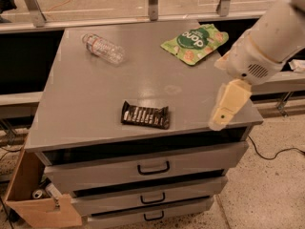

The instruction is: Move rxbar chocolate near water bottle

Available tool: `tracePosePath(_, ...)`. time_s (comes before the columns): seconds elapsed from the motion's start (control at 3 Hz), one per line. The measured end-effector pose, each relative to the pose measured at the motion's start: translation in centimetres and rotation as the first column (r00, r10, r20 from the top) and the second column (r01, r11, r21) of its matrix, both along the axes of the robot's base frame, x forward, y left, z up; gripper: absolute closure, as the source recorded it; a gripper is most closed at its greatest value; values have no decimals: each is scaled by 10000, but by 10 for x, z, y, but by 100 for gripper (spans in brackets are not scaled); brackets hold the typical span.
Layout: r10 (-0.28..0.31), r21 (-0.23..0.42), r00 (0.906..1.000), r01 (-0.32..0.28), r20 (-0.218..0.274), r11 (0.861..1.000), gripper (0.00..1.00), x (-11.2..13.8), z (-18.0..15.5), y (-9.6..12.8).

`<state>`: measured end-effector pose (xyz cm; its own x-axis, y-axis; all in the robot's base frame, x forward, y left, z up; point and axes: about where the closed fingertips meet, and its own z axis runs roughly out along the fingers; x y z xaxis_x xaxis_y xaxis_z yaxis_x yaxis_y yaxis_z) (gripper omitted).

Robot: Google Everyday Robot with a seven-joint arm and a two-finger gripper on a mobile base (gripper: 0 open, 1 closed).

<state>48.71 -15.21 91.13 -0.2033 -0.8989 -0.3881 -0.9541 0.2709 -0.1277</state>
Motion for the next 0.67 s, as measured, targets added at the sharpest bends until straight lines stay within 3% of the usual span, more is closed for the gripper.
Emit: tracePosePath(0.67, 606, 1430, 9976, -554, -323, 9882, 0, 15, -46, 74)
